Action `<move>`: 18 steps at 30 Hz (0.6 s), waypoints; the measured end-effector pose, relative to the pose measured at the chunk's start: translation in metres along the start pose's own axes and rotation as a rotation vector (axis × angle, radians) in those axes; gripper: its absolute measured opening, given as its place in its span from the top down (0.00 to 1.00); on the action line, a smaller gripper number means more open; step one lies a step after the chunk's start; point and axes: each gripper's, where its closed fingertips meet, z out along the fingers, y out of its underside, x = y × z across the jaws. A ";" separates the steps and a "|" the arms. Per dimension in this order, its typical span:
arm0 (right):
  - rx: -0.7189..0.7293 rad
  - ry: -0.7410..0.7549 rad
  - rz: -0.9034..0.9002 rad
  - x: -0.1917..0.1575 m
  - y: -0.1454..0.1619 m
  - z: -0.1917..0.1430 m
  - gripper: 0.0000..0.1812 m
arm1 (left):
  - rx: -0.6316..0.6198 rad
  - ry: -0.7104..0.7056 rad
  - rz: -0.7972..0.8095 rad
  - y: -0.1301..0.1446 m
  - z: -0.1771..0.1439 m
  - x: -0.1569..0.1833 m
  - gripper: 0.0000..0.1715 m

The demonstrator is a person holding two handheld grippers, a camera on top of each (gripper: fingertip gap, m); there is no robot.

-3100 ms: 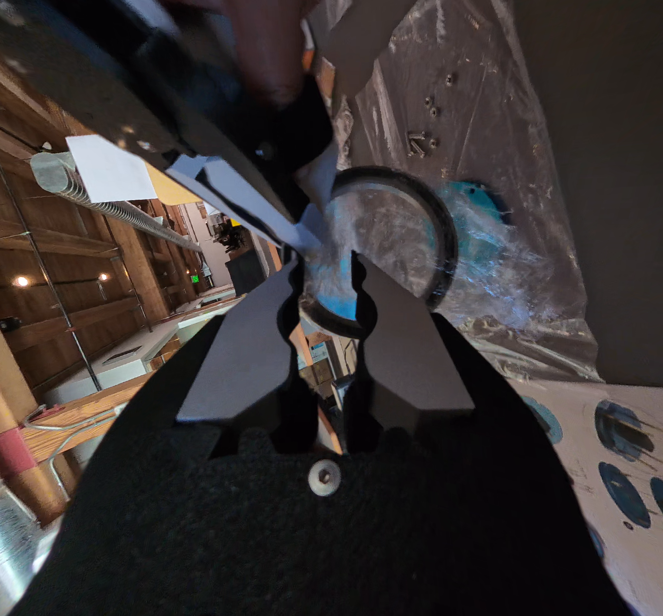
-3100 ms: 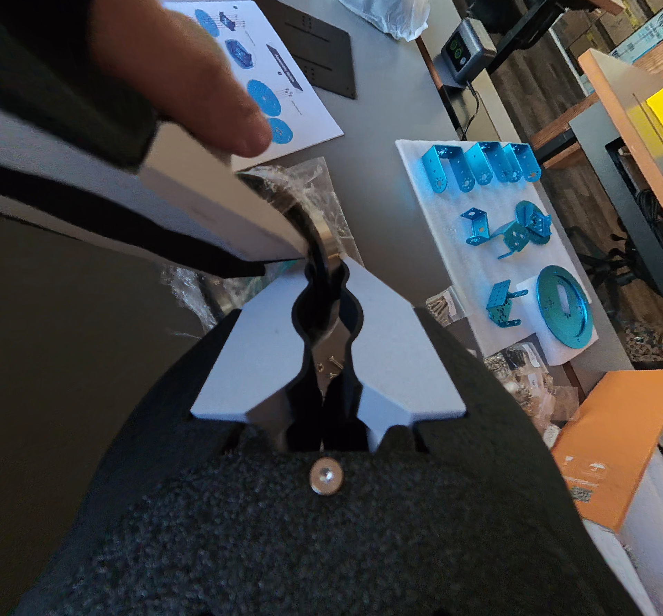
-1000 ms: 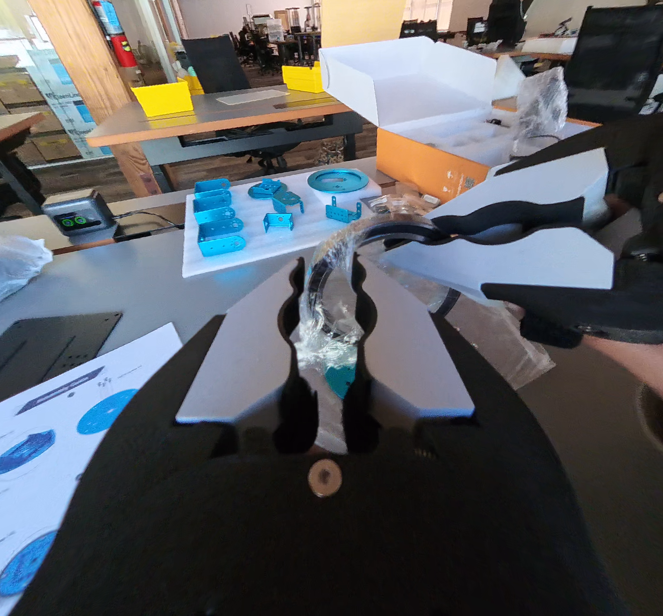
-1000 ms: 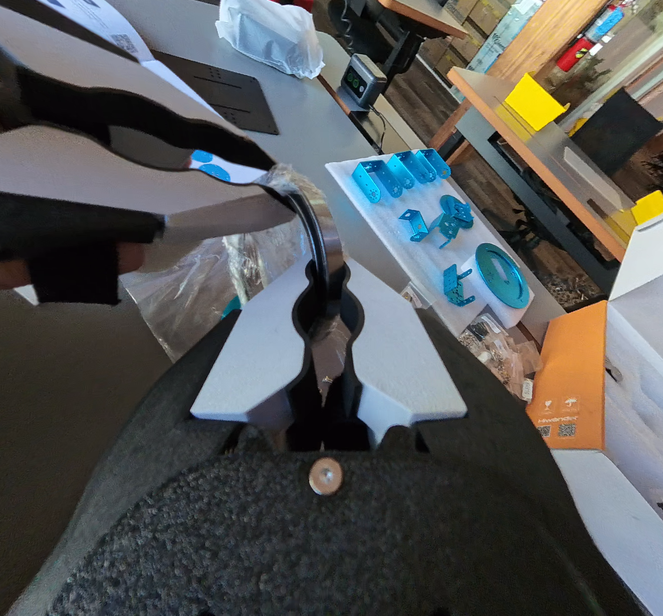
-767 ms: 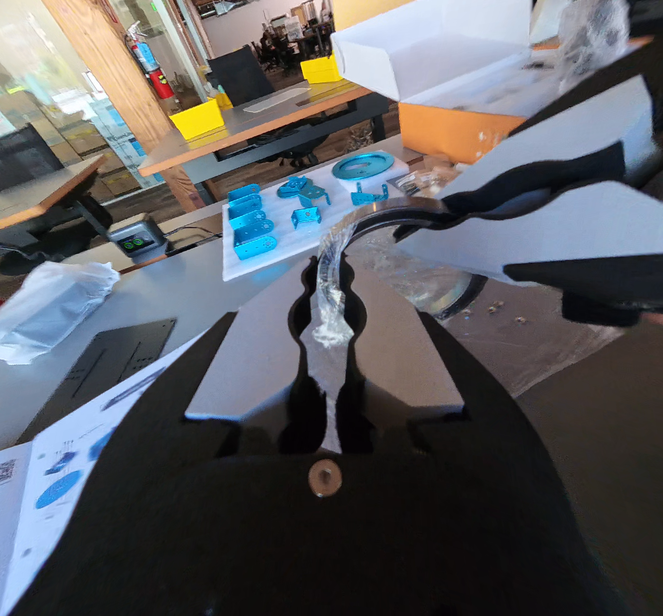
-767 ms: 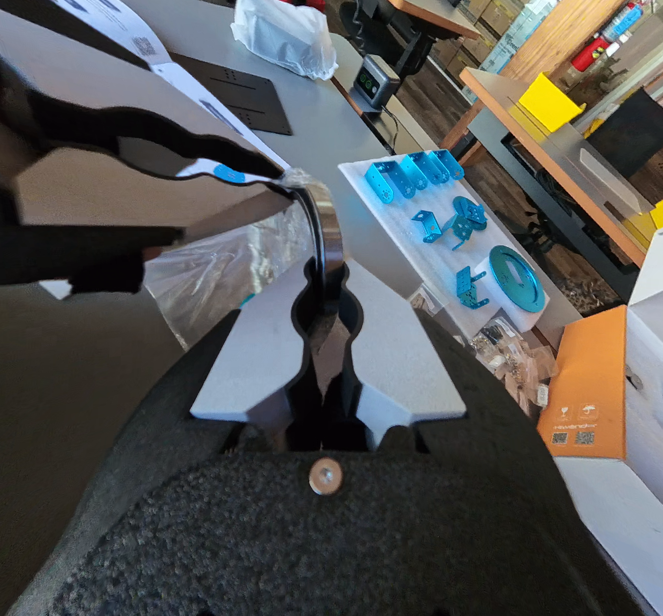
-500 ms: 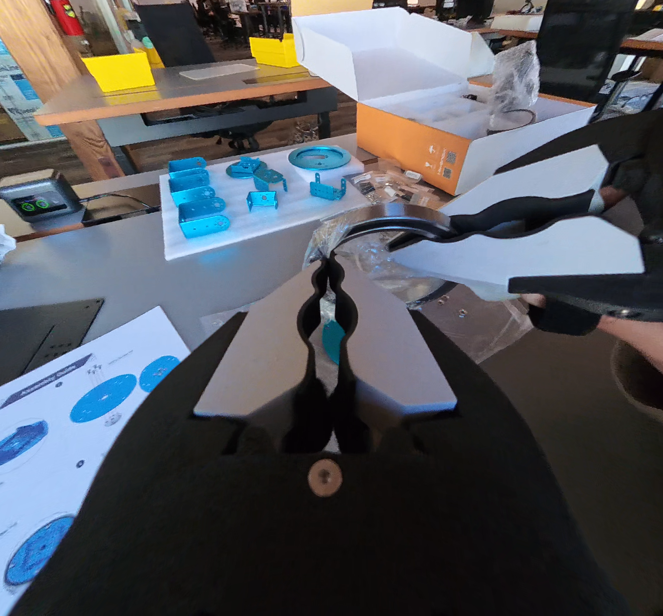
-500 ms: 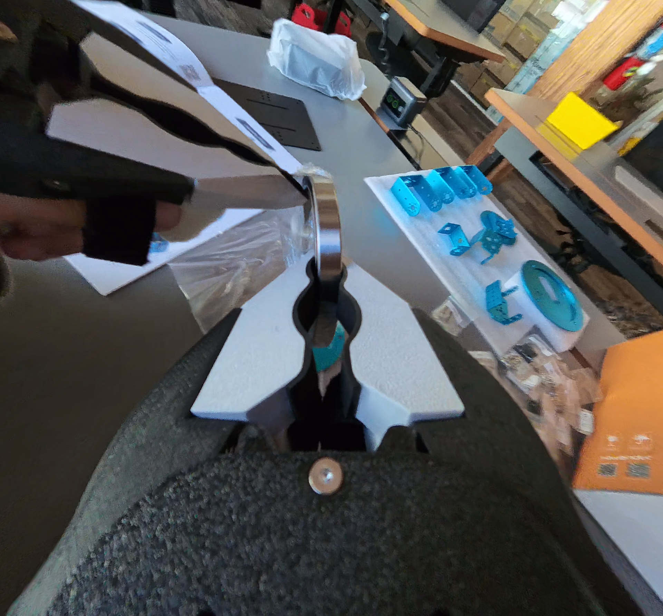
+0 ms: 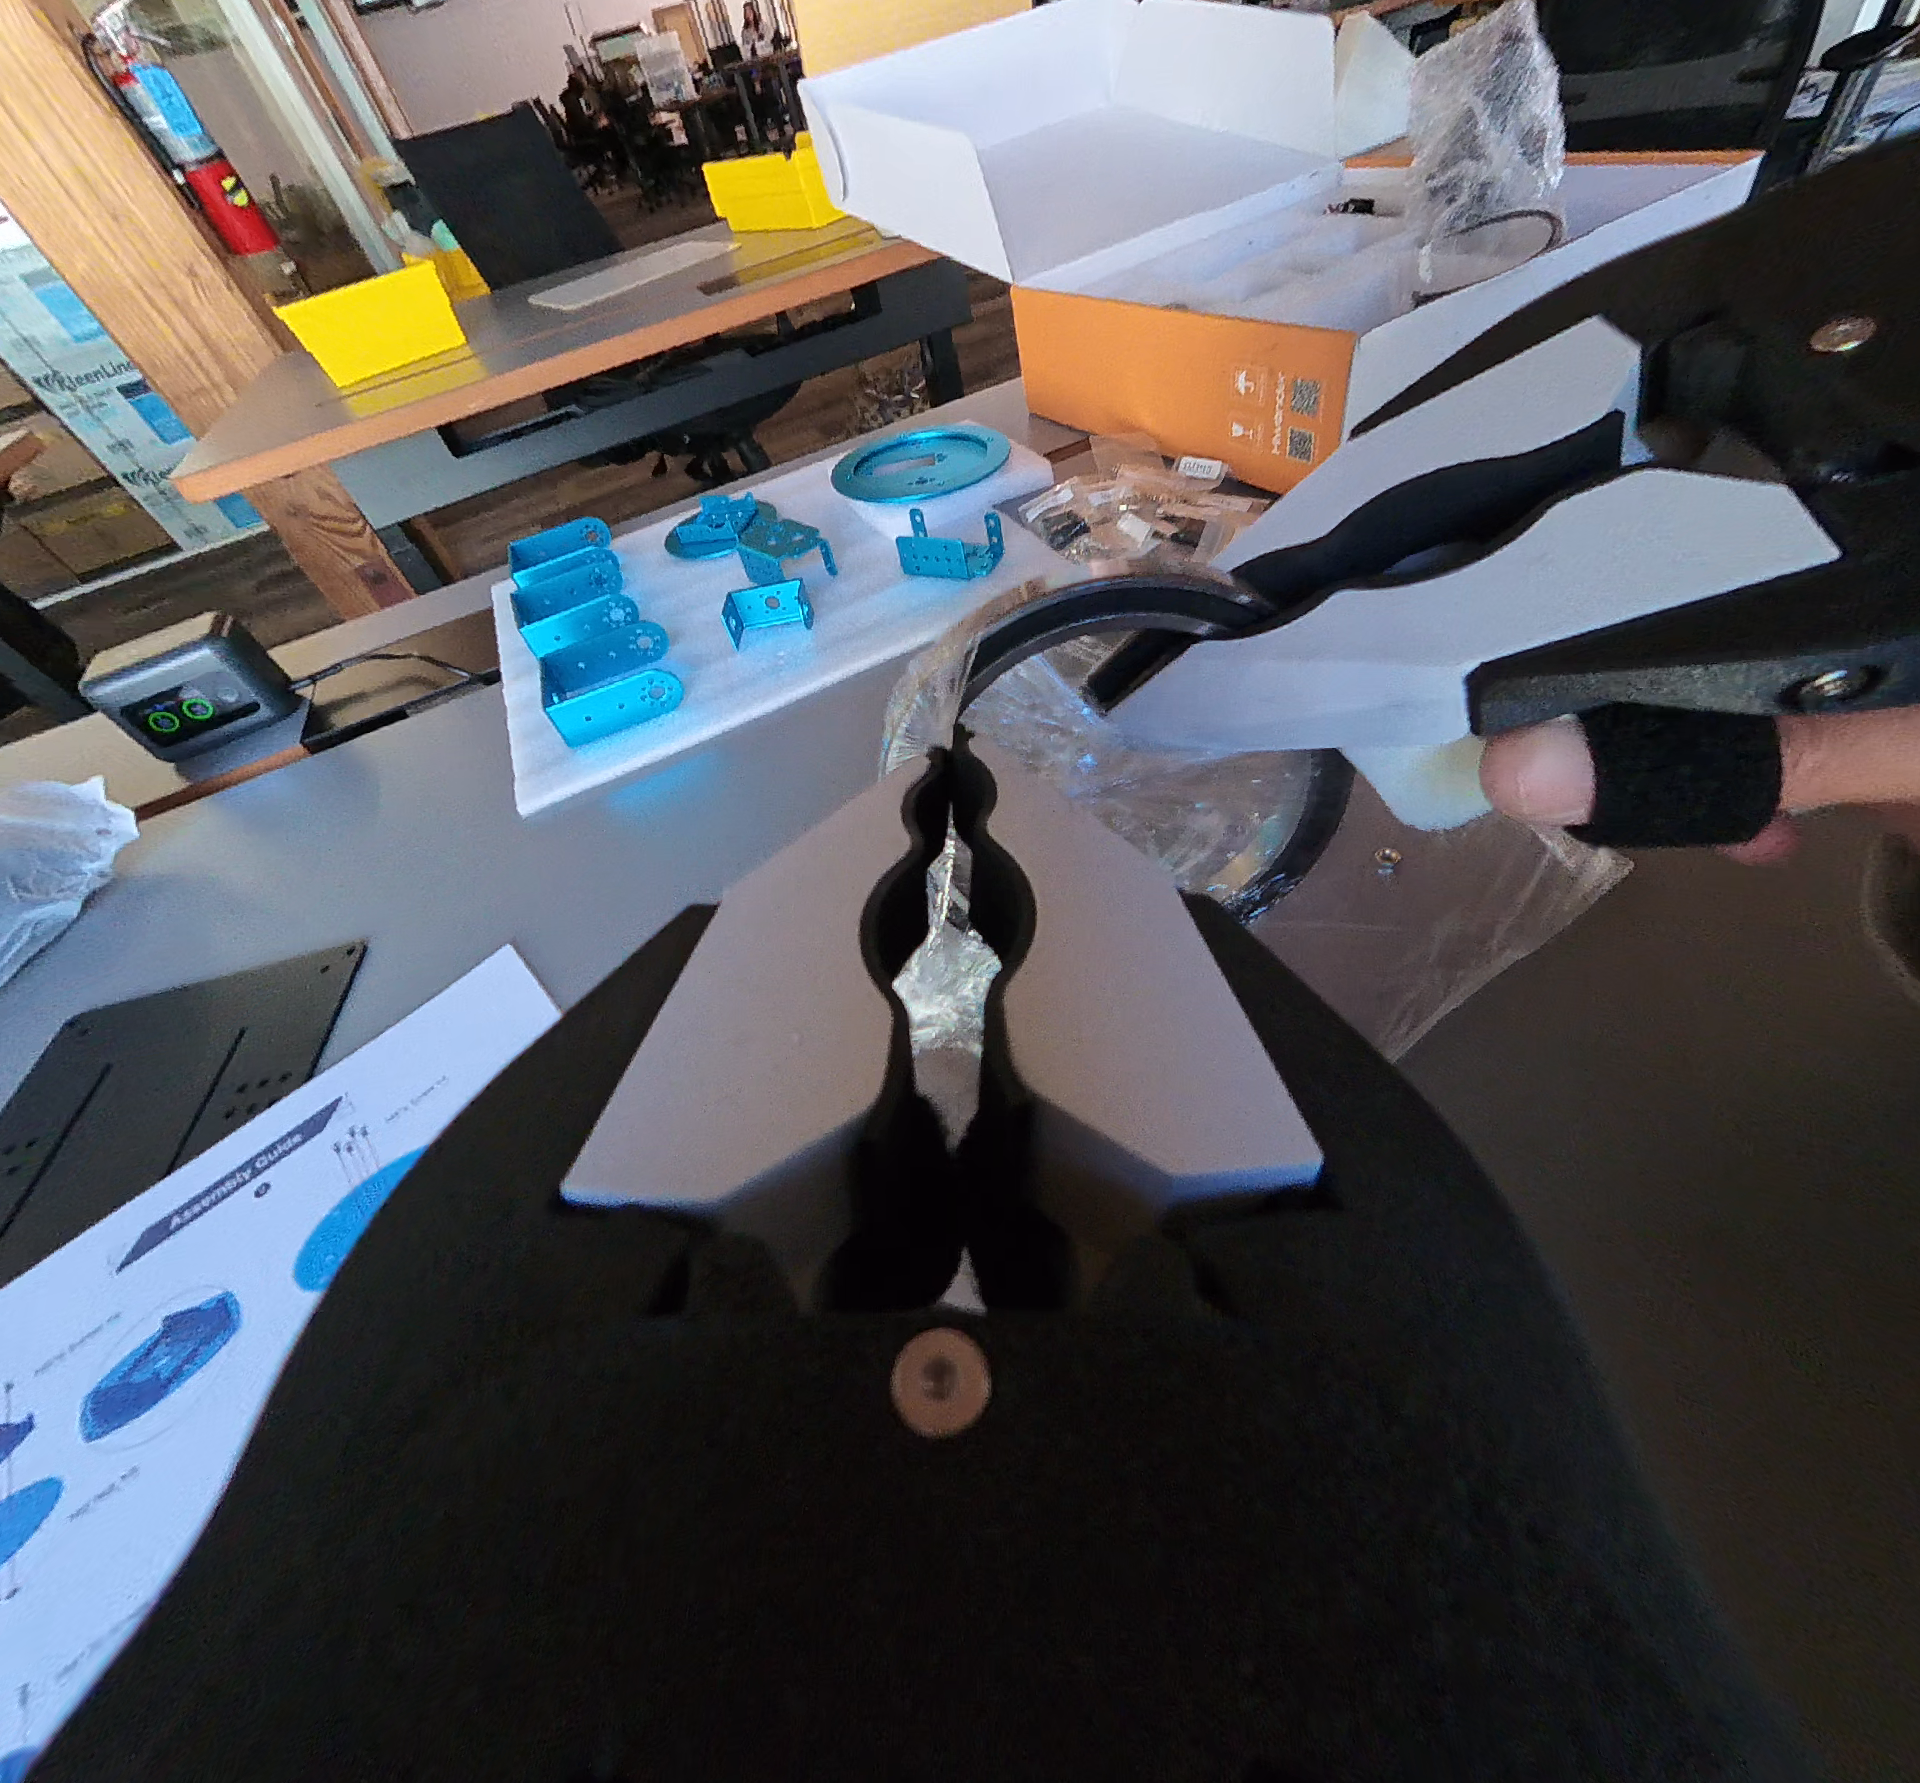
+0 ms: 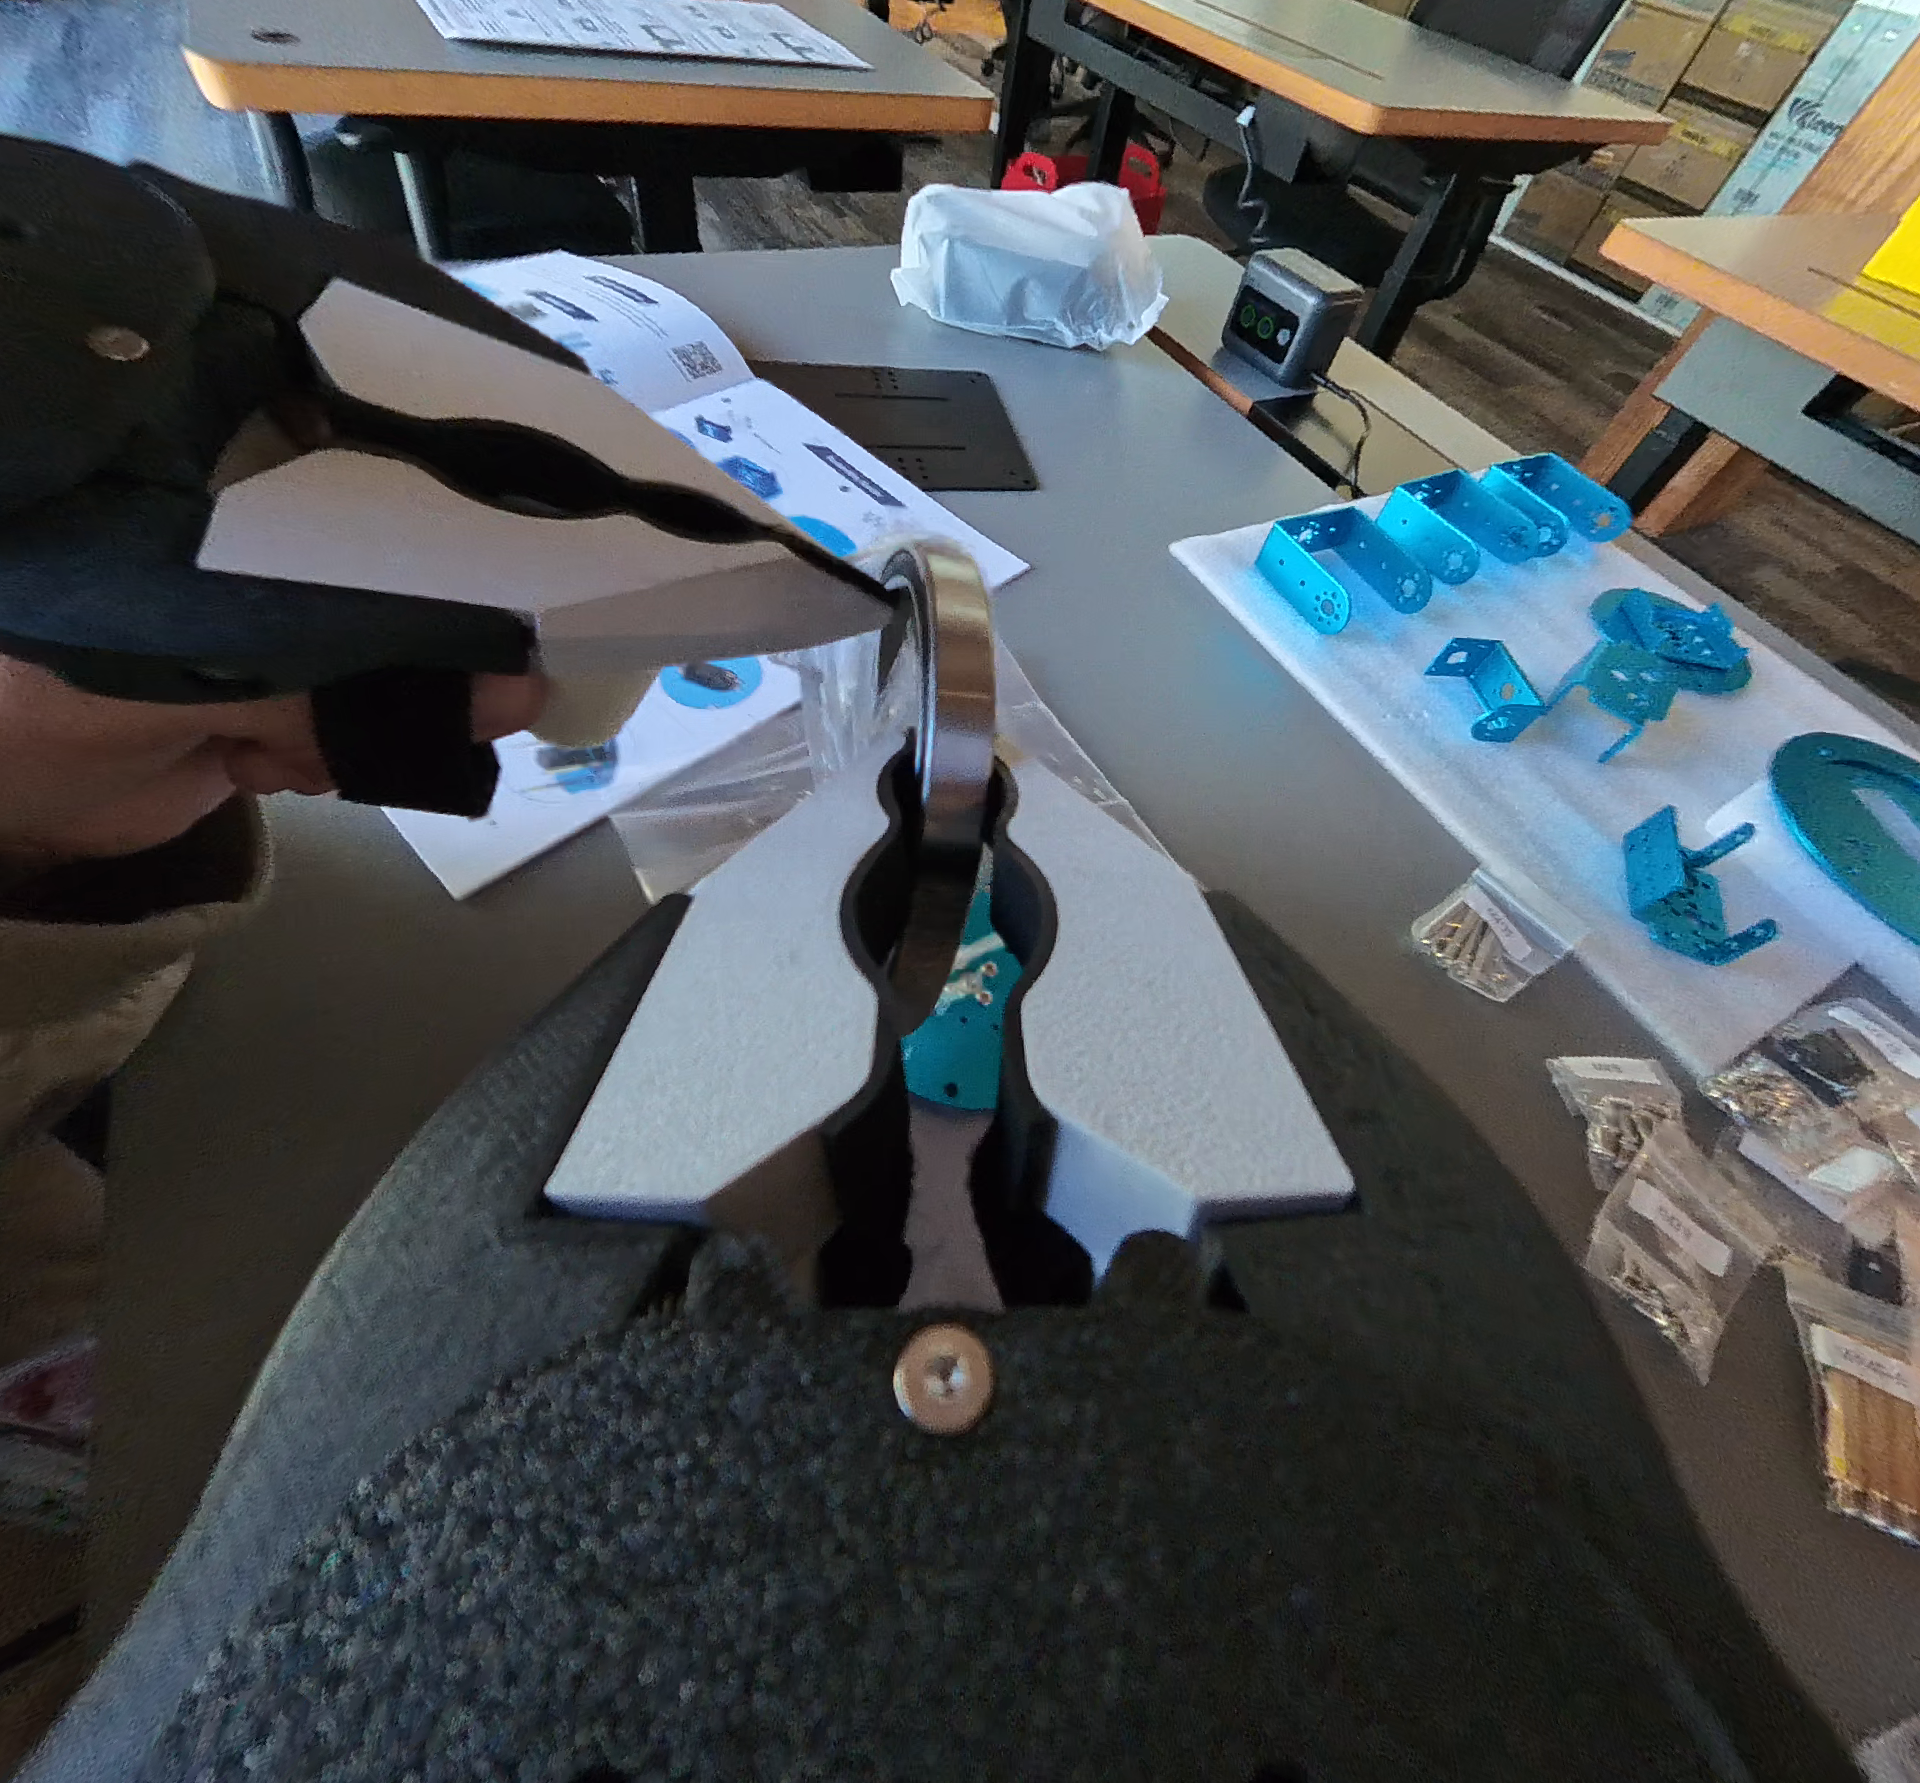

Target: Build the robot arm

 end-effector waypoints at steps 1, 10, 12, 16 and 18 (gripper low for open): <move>-0.013 0.023 -0.033 0.001 0.001 0.001 0.96 | -0.011 0.005 -0.003 0.003 0.002 0.002 1.00; 0.047 0.132 -0.199 0.003 -0.016 -0.009 0.96 | 0.101 0.294 -0.552 -0.004 -0.004 -0.007 1.00; 0.047 0.145 -0.228 0.001 -0.015 -0.011 0.96 | 0.103 0.291 -0.543 0.000 -0.005 -0.010 1.00; 0.128 0.146 -0.199 0.002 -0.018 -0.027 0.97 | 0.098 0.105 -0.668 0.028 -0.006 -0.065 1.00; 0.258 0.167 -0.088 0.023 -0.032 -0.059 0.97 | 0.071 -0.058 -0.710 0.061 -0.021 -0.122 1.00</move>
